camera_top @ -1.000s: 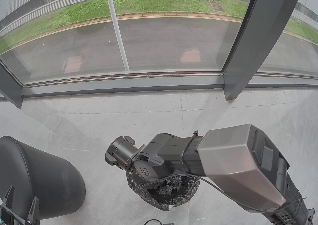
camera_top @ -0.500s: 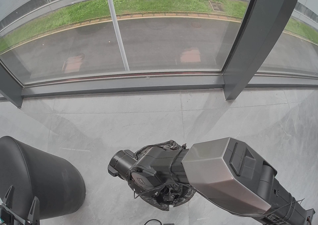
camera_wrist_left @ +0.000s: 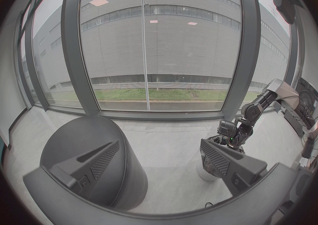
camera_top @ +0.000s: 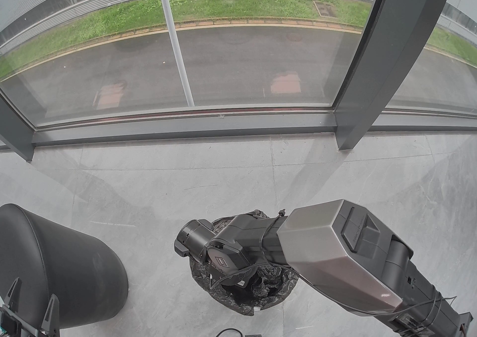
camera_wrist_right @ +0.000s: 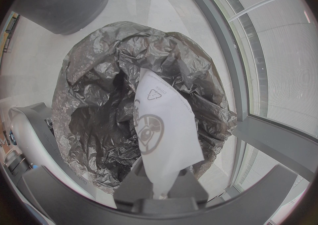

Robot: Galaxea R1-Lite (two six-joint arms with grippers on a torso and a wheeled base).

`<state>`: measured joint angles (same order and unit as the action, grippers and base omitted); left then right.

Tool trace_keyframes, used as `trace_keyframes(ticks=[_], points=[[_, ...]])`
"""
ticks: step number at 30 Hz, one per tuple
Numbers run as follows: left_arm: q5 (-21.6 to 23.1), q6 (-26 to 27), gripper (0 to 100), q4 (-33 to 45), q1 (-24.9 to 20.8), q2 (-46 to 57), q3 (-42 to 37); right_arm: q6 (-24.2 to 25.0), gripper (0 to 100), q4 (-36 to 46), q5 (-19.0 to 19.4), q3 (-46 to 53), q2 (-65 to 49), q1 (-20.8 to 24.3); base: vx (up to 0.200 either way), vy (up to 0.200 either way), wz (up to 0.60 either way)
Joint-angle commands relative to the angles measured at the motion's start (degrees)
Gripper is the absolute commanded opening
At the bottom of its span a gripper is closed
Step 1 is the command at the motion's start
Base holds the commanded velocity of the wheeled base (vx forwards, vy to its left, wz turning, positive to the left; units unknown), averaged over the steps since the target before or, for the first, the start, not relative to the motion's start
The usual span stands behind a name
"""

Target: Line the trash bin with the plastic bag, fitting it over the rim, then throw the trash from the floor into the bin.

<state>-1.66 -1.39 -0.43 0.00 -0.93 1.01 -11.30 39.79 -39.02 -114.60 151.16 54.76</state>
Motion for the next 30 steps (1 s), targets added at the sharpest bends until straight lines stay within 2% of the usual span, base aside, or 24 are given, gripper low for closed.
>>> trace_keyframes(ticks=[1, 5, 6, 30], points=[[0.0, 0.0, 100, 0.0, 0.0, 0.8, -1.0, 0.0, 0, 0.0, 0.0, 0.0, 0.1, -0.2, 0.0, 0.0, 0.0], [0.0, 0.0, 100, 0.0, 0.0, 0.8, -1.0, 0.0, 0, 0.0, 0.0, 0.0, 0.1, -0.2, 0.0, 0.0, 0.0], [0.0, -0.1, 100, 0.0, 0.0, 0.8, -1.0, 0.0, 100, 0.0, 0.0, 0.0, 0.1, -0.2, 0.0, 0.0, 0.0], [0.0, -0.1, 100, 0.0, 0.0, 0.8, -1.0, 0.1, 100, -4.8, 0.1, 0.0, 1.4, -0.5, 0.0, 0.0, 0.0]])
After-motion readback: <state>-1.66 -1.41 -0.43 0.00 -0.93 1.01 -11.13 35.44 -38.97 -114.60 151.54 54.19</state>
